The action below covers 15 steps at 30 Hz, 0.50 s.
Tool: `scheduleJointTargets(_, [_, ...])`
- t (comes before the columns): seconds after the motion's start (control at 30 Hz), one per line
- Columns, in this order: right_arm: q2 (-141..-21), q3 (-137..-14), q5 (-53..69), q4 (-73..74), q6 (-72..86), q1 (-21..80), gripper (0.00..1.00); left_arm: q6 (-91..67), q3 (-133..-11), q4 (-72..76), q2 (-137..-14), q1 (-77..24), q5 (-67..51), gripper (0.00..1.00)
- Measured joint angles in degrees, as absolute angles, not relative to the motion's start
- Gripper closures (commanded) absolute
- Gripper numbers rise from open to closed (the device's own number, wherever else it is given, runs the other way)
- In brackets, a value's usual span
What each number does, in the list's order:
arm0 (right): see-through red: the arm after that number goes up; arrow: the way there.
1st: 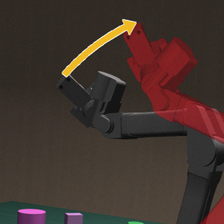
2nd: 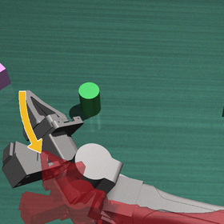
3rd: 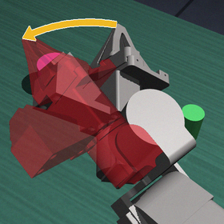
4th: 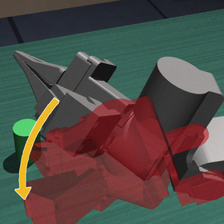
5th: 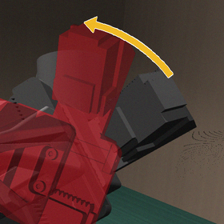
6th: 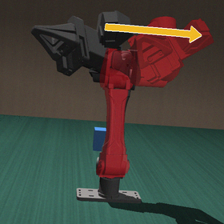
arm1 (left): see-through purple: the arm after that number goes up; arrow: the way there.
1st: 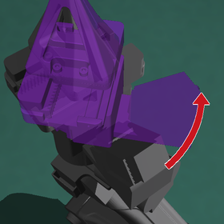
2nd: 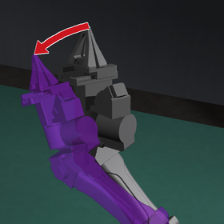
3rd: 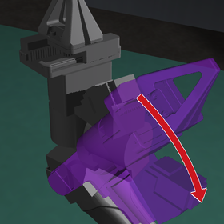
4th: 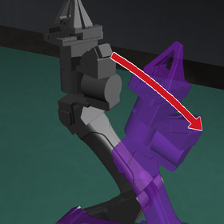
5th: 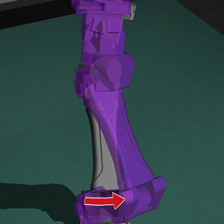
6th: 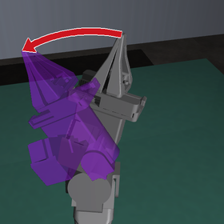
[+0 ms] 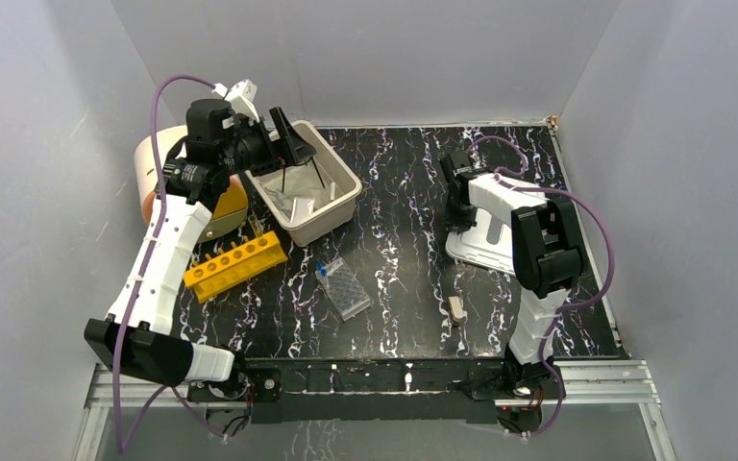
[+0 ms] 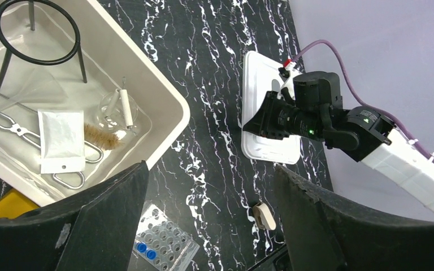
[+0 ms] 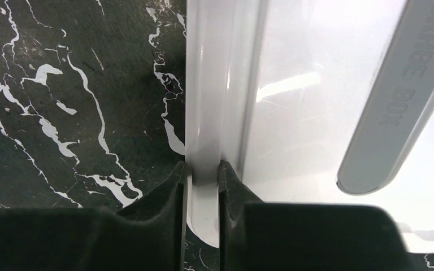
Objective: Organize the chemistry lab equipment
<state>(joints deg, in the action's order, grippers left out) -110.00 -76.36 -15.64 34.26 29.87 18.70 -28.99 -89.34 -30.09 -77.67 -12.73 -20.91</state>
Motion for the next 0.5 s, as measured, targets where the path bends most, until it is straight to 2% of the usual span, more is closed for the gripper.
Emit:
scheduleJointTargets(0.13, [-109.9,-76.4,-17.0,34.1,30.0,19.4,0.87,-28.5,-89.3,-30.4,-78.1,-12.7,-19.9,0.02])
scheduleJointTargets(0.33, [-107.8,-75.6,-16.5,33.6,28.6,20.0,0.90,-28.5,-89.0,-30.2,-79.1,-12.7,-19.9,0.02])
scheduleJointTargets(0.5, [-97.9,-72.2,-11.9,30.0,26.3,20.0,0.90,-31.5,-86.9,-27.0,-80.5,-12.8,-25.6,0.02])
